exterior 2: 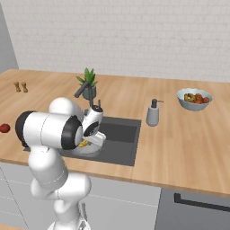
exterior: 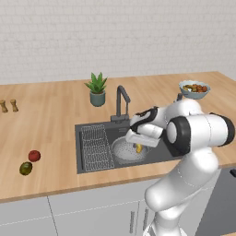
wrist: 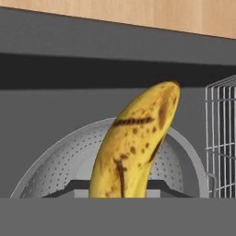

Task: Put the colander in the sink, put the banana, kiwi, apple in the colander, and turn on the sink faucet and pour water over the colander.

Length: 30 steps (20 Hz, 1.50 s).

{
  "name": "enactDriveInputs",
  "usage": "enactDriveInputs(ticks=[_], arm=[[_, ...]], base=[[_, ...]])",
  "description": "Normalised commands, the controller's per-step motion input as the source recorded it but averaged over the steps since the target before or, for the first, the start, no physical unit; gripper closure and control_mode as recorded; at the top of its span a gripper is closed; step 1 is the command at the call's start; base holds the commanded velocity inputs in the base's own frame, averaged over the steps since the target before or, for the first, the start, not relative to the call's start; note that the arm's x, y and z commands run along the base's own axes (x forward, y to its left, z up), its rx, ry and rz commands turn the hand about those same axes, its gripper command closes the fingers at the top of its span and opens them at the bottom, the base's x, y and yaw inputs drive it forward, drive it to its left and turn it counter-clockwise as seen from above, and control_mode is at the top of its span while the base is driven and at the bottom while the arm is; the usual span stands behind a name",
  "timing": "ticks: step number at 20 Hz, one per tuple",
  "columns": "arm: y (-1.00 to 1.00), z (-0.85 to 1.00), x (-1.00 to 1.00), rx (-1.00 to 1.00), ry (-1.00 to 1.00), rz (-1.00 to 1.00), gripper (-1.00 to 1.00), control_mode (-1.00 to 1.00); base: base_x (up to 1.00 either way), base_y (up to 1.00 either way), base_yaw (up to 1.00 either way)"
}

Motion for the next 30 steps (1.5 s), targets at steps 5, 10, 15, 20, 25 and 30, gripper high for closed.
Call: enactDriveInputs(ticks=[5, 10, 15, 20, 25, 30], arm=[[0.0, -0.03, 0.01, 0.0, 0.0, 0.0, 1.0, -1.0], [0.0, -0.09, 0.0, 0.0, 0.0, 0.0, 1.0, -1.0], [0.0, -0.12, 0.0, 0.0, 0.0, 0.0, 1.0, -1.0], [0.0, -0.13, 0.0, 0.0, 0.0, 0.0, 1.0, -1.0], [0.01, -0.15, 0.0, 0.0, 0.0, 0.0, 1.0, -1.0], [0.04, -0.17, 0.0, -0.02, 0.0, 0.0, 1.0, -1.0]], base=[[0.0, 0.0, 0.0], [0.0, 0.0, 0.0], [0.0, 0.0, 0.0], [0.0, 0.0, 0.0], [0.0, 0.0, 0.0], [0.0, 0.0, 0.0]])
